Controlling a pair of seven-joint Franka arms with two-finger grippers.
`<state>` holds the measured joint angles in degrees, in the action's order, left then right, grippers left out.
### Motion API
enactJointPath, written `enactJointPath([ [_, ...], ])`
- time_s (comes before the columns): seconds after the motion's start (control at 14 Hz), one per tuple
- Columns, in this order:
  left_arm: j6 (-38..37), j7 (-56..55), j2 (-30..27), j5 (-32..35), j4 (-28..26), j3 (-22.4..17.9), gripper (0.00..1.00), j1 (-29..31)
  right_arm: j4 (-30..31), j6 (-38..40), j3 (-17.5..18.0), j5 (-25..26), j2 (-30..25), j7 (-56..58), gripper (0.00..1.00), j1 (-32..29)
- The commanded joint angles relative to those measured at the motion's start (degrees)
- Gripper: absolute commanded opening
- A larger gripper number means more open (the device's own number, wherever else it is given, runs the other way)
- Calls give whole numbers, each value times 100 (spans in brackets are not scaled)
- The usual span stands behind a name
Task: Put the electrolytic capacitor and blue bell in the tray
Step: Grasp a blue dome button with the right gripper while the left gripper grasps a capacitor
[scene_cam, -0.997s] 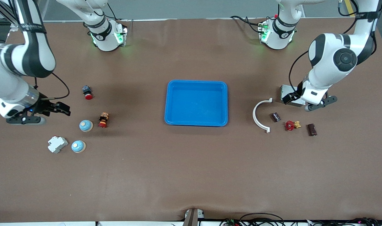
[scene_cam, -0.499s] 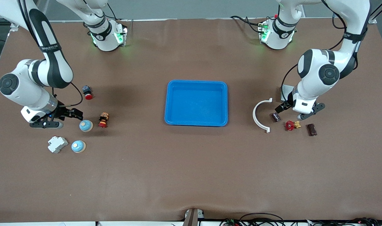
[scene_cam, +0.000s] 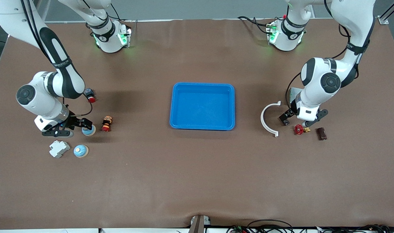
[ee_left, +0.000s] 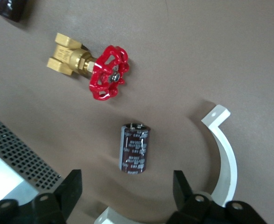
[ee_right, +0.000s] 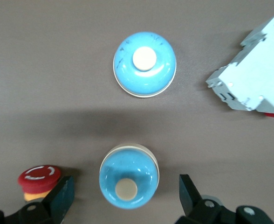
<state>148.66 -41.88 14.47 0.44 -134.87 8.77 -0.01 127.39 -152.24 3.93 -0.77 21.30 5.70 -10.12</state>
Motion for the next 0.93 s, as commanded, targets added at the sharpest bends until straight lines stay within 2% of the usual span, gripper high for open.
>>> enactJointPath([
  [0.0, 338, -66, 258, -79, 13, 11, 84, 19, 58, -253, 73, -55, 146, 63, 100, -95],
  [0.57, 620, -66, 486, -70, 22, 11, 61, 37, 76, -746, 73, -63, 586, 45, 100, -60],
  [0.64, 647, -66, 504, -79, 31, 2, 60, 37, 145, -746, 73, -55, 586, 36, 91, -60],
  [0.71, 656, -66, 504, -79, 22, 2, 57, 37, 172, -746, 73, -63, 586, 28, 70, -60],
  [0.85, 656, -66, 496, -79, 22, 11, 50, 37, 181, -720, 82, -63, 577, -16, 19, -51],
])
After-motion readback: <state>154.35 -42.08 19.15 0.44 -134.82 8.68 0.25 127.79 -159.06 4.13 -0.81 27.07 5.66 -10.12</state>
